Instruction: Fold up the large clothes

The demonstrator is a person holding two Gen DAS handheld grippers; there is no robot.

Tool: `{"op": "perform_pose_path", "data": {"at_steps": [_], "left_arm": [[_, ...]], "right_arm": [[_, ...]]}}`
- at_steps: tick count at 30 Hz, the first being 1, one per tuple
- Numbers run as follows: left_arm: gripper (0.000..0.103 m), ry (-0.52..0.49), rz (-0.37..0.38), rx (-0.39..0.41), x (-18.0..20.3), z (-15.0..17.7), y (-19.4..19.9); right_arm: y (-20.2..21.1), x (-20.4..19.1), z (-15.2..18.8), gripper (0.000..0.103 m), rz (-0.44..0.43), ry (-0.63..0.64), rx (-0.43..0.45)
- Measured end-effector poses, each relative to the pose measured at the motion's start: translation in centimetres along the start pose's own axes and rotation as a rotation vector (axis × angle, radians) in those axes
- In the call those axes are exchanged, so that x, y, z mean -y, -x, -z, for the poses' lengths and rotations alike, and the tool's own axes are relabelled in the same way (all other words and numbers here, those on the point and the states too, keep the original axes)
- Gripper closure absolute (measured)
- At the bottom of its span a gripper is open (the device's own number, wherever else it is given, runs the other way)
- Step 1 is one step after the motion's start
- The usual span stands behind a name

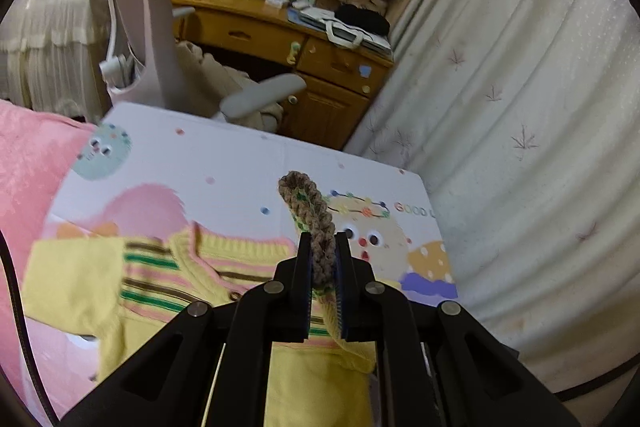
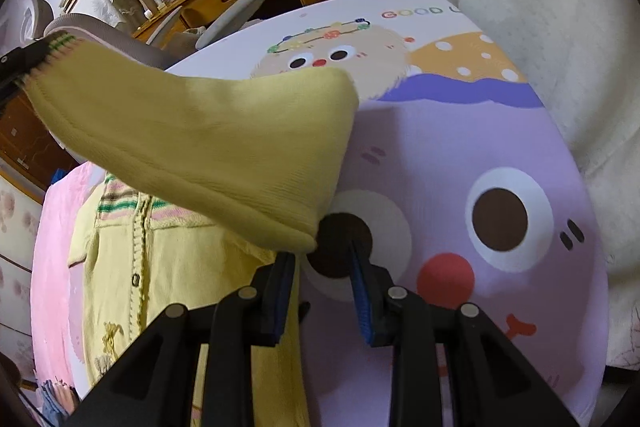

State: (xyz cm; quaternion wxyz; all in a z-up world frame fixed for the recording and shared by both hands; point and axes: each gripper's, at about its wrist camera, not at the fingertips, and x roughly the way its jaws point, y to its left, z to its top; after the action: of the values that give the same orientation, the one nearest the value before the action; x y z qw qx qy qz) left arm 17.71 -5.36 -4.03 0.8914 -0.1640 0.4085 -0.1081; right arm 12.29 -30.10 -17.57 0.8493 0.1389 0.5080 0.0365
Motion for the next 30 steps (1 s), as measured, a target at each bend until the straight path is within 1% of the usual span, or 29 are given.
{"op": "perform_pose_path", "data": {"at_steps": [4,8,12,16,18,20,21,22,25,26,28,30], "left_arm": [[0.096,0.014,-0.033,0.005,-1.4,-0.1,0.7],[0.096,0.035,-0.031,-0.002,-2.4,0.1,1.2],[0.096,0.026,-0.012,-0.002,-1.9,0.4,1.5],[0.096,0.01,0.013,0.011,-1.0,0.2,2.1],[0.096,0.002,0.013,0.023,-0.8,0.1,2.4],[0.096,-0.008,-0.001,0.037,-0.8,0.1,2.7],[0.096,-0.012,-0.012,0.041,-1.1,0.1,2.8],[0.096,-0.015,-0.025,0.04,-1.5,0.4,2.7],[0.096,-0.021,-0.074,0.021,-3.3,1.7,1.7],[0.096,-0.022,-0.105,0.002,-4.2,2.5,1.0],[0.096,-0.004,-0.141,-0.033,-6.2,3.7,-0.2],[0.096,0.013,-0.171,-0.051,-7.9,4.8,-1.2]], "right_arm": [[0.5,-0.3,-0.2,0.075,-0.054,-0.009,0.008],[1.1,-1.1,0.3,0.075,-0.072,0.032,0.008],[0.7,-2.4,0.8,0.075,-0.018,0.103,0.008],[-0.3,-2.9,0.3,0.075,0.002,0.105,0.01],[-0.6,-3.0,-0.1,0.075,0.033,0.1,0.017],[-0.3,-2.6,-0.3,0.077,0.057,0.082,0.04],[0.0,-2.1,-0.3,0.085,0.062,0.056,0.061],[0.0,-1.8,-0.3,0.091,0.057,0.043,0.059],[0.0,-1.4,0.2,0.091,0.06,0.039,0.052],[0.0,-1.6,0.4,0.091,0.07,0.054,0.051],[0.1,-2.7,0.7,0.091,0.11,0.118,0.056],[0.0,-3.4,0.9,0.09,0.137,0.158,0.054]]}}
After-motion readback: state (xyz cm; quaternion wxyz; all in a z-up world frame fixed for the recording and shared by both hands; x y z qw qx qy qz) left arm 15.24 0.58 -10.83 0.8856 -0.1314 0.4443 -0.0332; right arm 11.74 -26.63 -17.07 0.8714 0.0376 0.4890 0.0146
